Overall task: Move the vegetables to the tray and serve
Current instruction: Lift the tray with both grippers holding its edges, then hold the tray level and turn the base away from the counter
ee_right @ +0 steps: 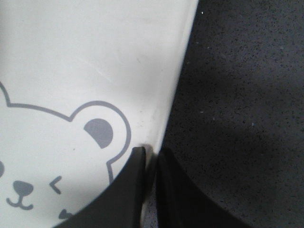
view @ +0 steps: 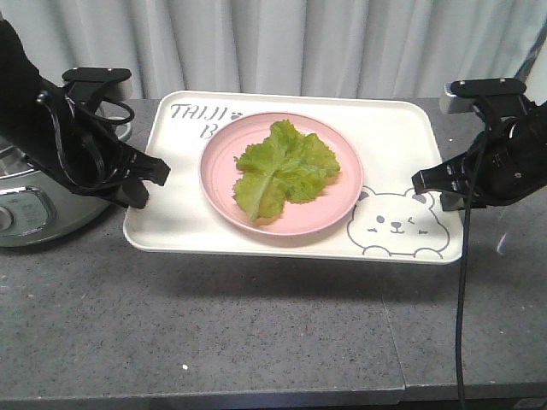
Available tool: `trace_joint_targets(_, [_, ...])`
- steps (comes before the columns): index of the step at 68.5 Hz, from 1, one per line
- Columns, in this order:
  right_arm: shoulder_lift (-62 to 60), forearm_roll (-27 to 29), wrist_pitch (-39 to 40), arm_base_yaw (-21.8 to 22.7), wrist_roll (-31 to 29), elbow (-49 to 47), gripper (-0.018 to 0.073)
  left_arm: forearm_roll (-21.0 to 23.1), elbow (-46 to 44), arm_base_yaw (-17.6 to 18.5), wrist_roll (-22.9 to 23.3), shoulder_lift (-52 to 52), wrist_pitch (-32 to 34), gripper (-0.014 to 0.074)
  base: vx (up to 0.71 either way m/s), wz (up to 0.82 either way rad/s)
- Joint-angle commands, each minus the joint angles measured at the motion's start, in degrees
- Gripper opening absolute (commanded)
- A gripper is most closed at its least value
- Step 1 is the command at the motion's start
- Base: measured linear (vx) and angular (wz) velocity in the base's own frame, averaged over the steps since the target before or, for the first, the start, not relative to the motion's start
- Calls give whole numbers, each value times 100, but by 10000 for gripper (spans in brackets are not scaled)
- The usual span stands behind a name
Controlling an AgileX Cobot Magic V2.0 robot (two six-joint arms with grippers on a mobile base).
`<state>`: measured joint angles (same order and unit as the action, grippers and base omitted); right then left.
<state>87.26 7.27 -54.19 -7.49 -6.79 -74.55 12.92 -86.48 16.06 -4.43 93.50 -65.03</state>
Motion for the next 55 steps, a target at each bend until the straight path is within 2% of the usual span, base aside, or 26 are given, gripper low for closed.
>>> trace_joint_targets(1, [-247,512,201,-97,-357,-169,-6,797,-174,159,-175,-311,436,-7,0,0])
trace_joint_targets(55, [-247,528,202,-97,-357,-169,-6,797,-174,159,-175,-311,428,-7,0,0])
